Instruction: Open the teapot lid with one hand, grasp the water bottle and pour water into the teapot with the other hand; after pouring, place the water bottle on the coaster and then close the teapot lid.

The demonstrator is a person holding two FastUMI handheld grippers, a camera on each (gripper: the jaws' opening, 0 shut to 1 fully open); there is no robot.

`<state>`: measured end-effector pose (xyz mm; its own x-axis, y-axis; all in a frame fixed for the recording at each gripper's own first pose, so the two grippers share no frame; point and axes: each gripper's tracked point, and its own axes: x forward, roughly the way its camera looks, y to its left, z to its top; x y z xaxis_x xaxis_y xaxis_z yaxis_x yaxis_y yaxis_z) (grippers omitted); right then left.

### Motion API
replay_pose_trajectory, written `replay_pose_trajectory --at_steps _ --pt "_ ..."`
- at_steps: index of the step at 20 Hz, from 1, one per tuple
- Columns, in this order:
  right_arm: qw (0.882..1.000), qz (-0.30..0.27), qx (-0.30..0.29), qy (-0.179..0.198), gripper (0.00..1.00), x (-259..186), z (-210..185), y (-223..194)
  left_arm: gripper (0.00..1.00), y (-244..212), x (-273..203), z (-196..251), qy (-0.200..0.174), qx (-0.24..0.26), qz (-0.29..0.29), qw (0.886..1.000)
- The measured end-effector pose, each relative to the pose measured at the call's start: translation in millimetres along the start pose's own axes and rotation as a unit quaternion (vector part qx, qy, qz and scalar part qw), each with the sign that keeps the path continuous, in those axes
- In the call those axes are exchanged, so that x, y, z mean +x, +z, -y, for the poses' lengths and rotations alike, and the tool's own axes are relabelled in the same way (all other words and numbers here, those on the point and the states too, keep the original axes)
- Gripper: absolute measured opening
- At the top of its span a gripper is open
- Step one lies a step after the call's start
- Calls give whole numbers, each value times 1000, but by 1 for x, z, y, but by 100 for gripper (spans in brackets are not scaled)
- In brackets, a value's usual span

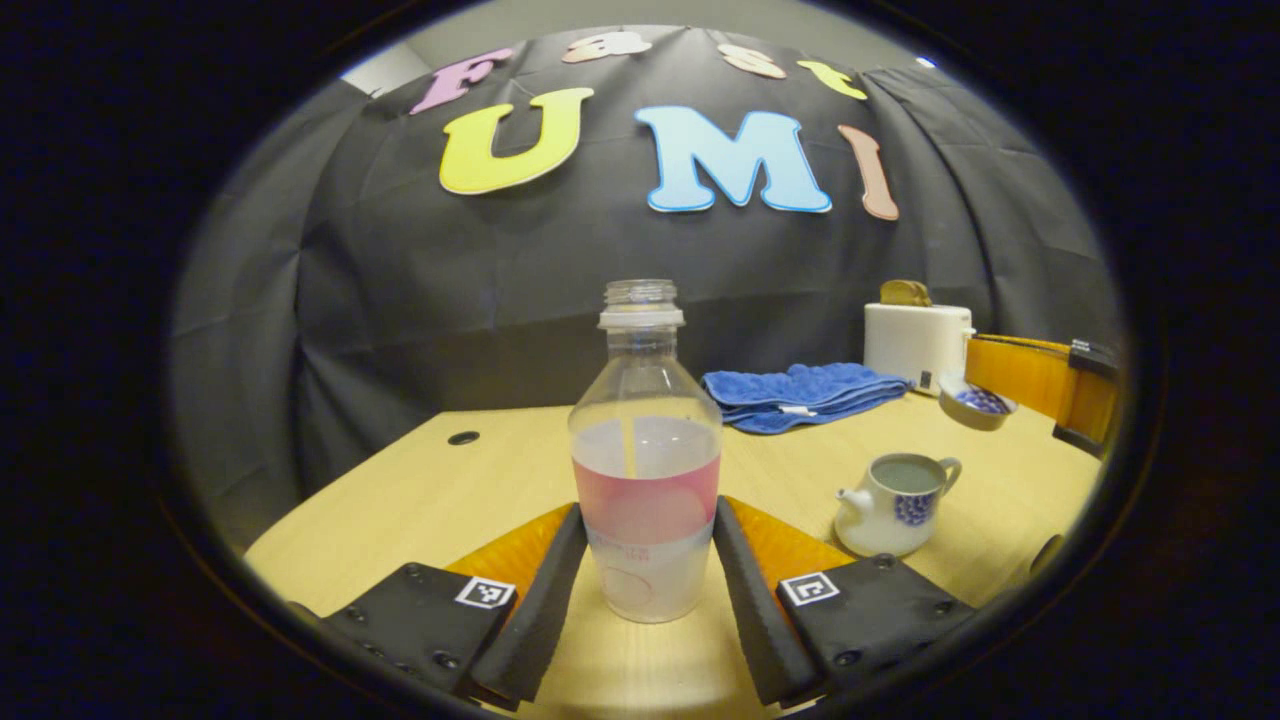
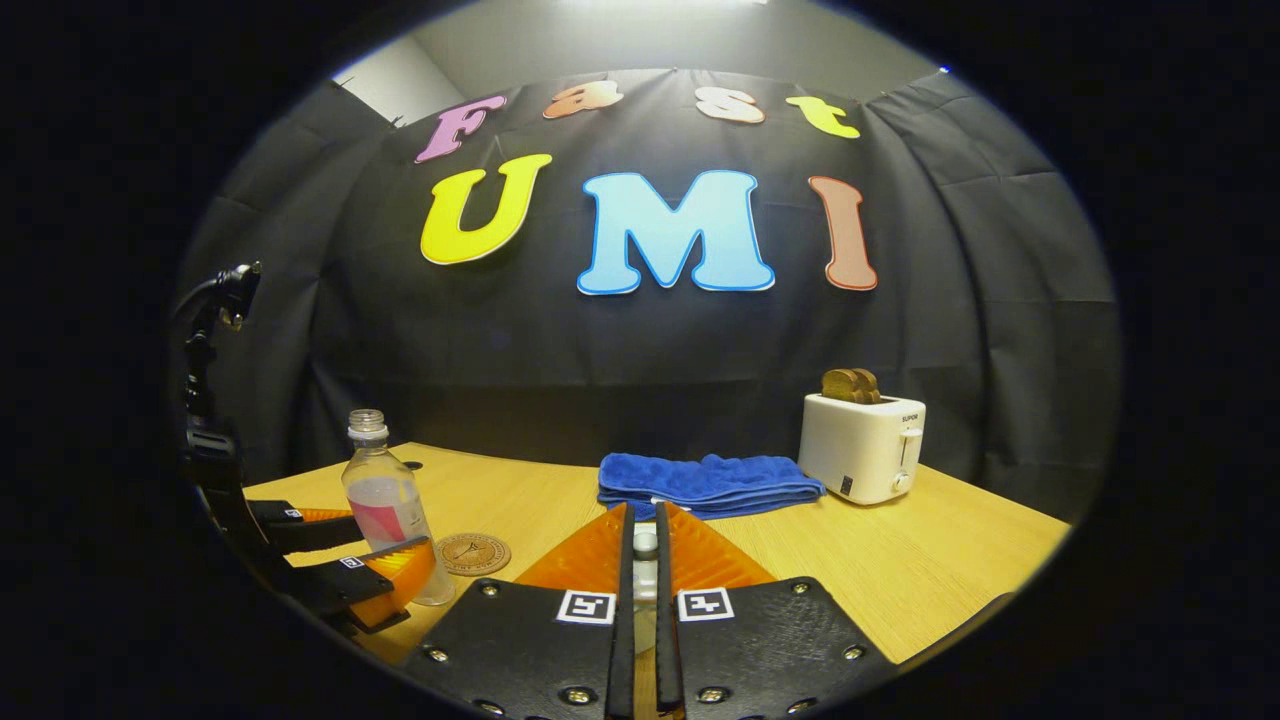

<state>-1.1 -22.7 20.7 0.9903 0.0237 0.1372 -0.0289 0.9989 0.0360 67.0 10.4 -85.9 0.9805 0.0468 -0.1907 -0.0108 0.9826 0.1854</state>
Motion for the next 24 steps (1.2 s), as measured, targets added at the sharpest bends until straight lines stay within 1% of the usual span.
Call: replay_pose_trajectory --at_steps 2,5,8,11,13,16,19,22,24 --pt "1000 1 1 -5 8 -3 6 0 87 8 -2 -4 7 48 4 999" --pt "1000 3 5 -16 8 -6 18 -2 87 22 -2 -9 16 126 13 992" --pt "1000 4 11 -28 8 -11 33 -3 87 30 -2 -7 16 191 18 981" --pt "999 5 14 -40 8 -15 48 -7 87 41 -3 -4 16 258 24 966" --pt "999 2 20 -45 8 -19 56 -11 87 47 -3 -1 17 309 29 950" --pt "998 -14 32 -46 8 -22 62 -23 87 49 -2 9 17 374 31 927" --pt "997 -26 44 -50 8 -26 70 -34 87 51 2 19 16 445 36 895" --pt "997 -33 53 -55 8 -29 78 -41 87 50 3 30 7 494 37 869" --pt "996 -35 56 -59 8 -31 83 -43 87 50 6 35 4 527 35 849"
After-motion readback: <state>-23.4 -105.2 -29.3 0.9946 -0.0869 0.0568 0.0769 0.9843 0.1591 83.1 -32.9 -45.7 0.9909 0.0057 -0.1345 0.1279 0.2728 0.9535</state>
